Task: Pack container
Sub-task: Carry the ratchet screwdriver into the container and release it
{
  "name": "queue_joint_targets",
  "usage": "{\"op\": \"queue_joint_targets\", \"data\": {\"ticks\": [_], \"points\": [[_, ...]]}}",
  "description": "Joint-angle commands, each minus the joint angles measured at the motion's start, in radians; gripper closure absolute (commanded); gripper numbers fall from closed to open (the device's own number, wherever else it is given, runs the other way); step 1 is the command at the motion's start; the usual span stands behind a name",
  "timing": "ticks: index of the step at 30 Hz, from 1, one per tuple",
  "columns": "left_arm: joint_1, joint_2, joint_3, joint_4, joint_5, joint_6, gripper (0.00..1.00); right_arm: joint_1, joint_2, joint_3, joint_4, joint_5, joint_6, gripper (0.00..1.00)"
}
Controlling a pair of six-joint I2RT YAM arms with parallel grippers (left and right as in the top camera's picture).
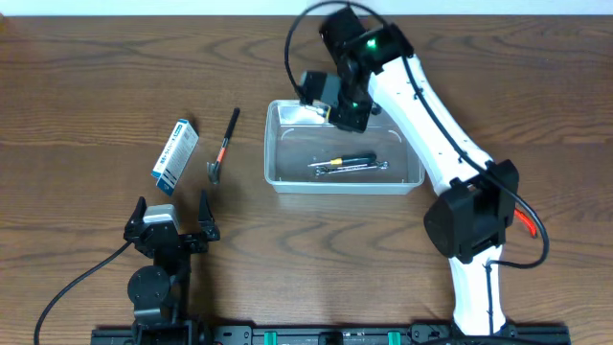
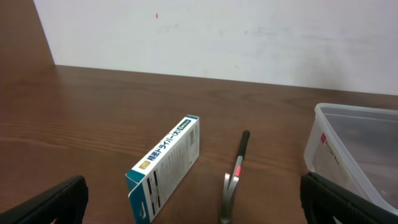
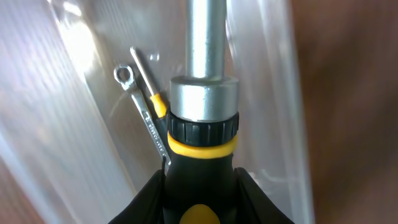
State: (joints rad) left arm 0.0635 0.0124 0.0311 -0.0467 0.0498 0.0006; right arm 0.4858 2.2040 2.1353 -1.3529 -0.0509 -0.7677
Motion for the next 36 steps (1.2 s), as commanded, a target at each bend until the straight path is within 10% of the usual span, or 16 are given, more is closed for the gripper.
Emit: {"op": "queue_joint_targets", "data": {"ticks": [1, 18, 26, 36], "points": [[-0.004, 0.0, -0.027, -0.016, -0.001, 0.006, 0.02, -0.019, -0.006, -0.103, 0.051, -0.002, -0.016, 0.88], [-0.004, 0.0, -0.027, -0.016, -0.001, 0.006, 0.02, -0.029, -0.006, -0.49, 0.401, 0.005, 0.027, 0.85], [-0.004, 0.0, -0.027, -0.016, -0.001, 0.006, 0.02, -0.029, -0.006, -0.495, 0.431, 0.048, 0.049, 0.28], [-0.004, 0.0, -0.027, -0.016, -0.001, 0.006, 0.02, -0.029, -0.108, -0.431, 0.393, 0.05, 0.162, 0.22]]}}
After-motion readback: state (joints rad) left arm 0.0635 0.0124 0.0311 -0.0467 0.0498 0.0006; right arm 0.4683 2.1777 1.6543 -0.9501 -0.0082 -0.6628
